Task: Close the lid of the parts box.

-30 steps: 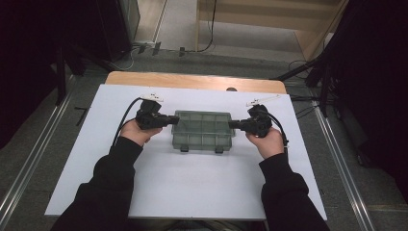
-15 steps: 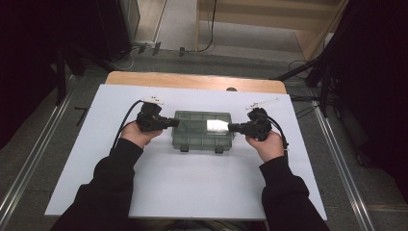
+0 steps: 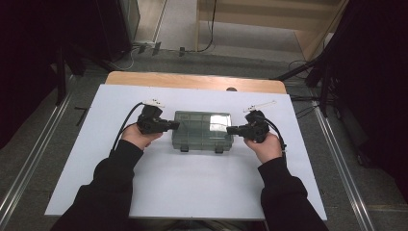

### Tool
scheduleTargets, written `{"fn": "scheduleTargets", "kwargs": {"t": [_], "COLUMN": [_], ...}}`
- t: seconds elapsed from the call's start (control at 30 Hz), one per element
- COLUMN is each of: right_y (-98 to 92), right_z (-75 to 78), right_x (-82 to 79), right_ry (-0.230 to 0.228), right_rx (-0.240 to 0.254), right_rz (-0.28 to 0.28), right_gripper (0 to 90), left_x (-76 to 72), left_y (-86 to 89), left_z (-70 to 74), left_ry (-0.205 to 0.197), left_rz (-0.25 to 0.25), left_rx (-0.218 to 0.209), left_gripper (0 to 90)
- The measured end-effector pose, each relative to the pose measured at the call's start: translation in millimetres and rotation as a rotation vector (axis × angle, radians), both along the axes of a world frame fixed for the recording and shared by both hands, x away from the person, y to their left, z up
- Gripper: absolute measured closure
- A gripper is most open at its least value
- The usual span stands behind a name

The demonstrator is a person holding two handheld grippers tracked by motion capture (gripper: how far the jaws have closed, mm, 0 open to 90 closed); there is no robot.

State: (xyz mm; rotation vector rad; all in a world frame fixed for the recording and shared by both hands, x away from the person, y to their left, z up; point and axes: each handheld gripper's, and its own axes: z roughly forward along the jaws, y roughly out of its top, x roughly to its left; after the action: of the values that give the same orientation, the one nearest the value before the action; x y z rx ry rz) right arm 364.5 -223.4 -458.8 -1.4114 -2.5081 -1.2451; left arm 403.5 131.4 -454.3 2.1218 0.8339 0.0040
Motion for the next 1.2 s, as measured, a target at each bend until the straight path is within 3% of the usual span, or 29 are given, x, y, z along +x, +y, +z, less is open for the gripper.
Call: {"fn": "scheduleTargets", "kwargs": {"t": [0.33, 0.5, 0.8, 0.83, 0.97, 1.03, 1.2], "right_y": [2.2, 2.5, 4.5, 4.6, 3.8, 3.2, 3.8], "right_z": [-7.5, -9.1, -13.5, -13.3, -10.4, -7.5, -4.9], "right_x": [2.0, 2.6, 1.3, 1.0, -2.9, -5.9, -12.5], "right_ry": [0.024, 0.022, 0.019, 0.019, 0.016, 0.007, -0.005], "right_rx": [-0.008, -0.007, -0.018, -0.013, 0.007, 0.021, 0.031], "right_rz": [0.007, 0.008, 0.011, 0.013, 0.017, 0.02, 0.035], "right_gripper": [90.0, 90.0, 88.8, 86.8, 80.1, 77.0, 69.8], "left_x": [-1.4, -2.3, -5.4, -5.8, -10.6, -13.2, -20.7], "left_y": [-2.2, -1.4, -1.9, -1.6, -1.7, -1.4, 0.5], "left_z": [-5.4, -7.2, -9.8, -9.6, -5.6, -3.1, 0.6], "left_ry": [0.002, -0.001, -0.015, -0.006, -0.021, -0.021, -0.027], "left_rz": [-0.011, -0.014, -0.029, -0.037, -0.047, -0.055, -0.064], "left_rx": [0.028, 0.013, 0.033, 0.019, 0.011, 0.001, -0.011], "left_gripper": [89.0, 89.0, 88.9, 83.1, 79.3, 72.1, 64.5]}}
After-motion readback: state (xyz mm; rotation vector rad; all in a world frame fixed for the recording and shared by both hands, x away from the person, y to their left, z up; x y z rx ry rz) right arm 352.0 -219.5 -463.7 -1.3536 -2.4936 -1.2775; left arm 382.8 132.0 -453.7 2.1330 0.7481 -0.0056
